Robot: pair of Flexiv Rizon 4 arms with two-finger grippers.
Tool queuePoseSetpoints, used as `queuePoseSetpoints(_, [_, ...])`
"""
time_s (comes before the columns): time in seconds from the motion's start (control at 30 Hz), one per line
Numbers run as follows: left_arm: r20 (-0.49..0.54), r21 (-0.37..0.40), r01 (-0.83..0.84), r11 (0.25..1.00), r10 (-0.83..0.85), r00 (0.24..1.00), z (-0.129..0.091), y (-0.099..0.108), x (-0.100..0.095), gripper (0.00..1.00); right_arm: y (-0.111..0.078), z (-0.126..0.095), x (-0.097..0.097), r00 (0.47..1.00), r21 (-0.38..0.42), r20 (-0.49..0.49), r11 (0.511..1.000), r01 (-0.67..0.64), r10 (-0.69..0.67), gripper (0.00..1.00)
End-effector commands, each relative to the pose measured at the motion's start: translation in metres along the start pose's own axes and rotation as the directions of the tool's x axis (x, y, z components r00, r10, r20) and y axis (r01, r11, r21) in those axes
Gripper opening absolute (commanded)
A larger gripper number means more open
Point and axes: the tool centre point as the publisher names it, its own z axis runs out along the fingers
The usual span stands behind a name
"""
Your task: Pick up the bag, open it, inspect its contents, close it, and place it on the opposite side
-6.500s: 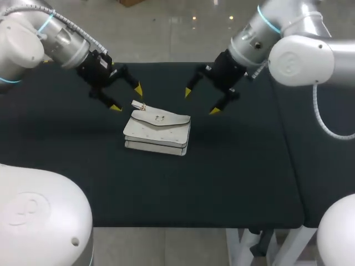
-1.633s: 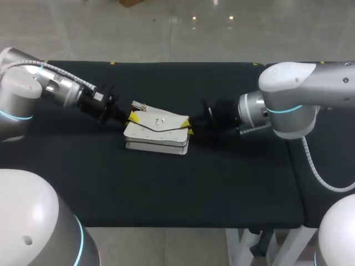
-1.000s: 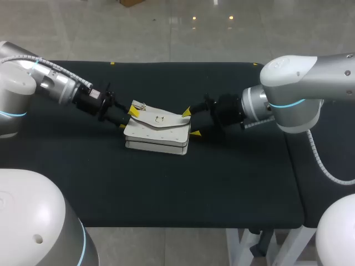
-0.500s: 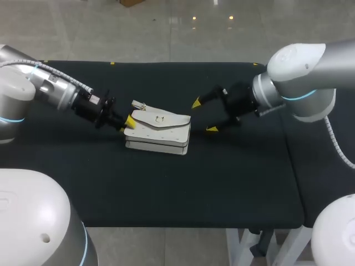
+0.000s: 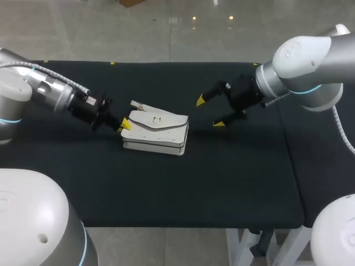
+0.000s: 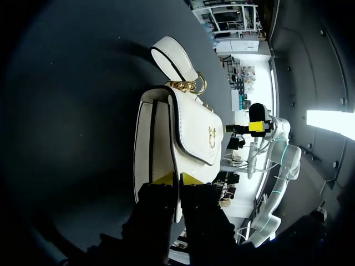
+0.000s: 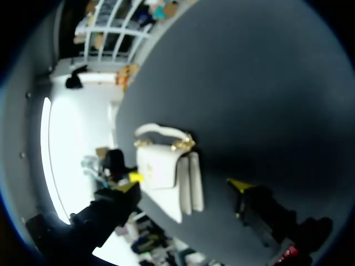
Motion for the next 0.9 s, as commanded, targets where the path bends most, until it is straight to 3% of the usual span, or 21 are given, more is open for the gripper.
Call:
queuePoseSetpoints(0.03, [-0.006, -0.009, 0.000, 1.000, 0.000, 1.000, 0.000, -0.005, -0.004, 0.00, 0.000, 0.001, 0.000, 1.000, 0.002, 0.001, 1.000, 0.000, 0.000, 1.00])
queuePoseSetpoints(0.37, [-0.006, -0.009, 0.000, 1.000, 0.000, 1.000, 0.000, -0.005, -0.004, 0.00, 0.000, 0.001, 0.000, 1.000, 0.002, 0.001, 1.000, 0.000, 0.000, 1.00])
queuePoseSetpoints(0.67, [0.032, -0.030, -0.092, 0.995, 0.093, 0.995, -0.053, -0.034, -0.019, 0.00, 0.035, -0.047, -0.026, 0.976, -0.142, 0.214, 0.987, 0.071, -0.039, 1.00])
queuePoseSetpoints(0.9, [0.049, -0.037, -0.137, 0.990, 0.139, 0.989, -0.097, -0.053, -0.045, 0.00, 0.063, -0.092, -0.044, 0.936, -0.179, 0.350, 0.979, 0.099, -0.031, 1.00])
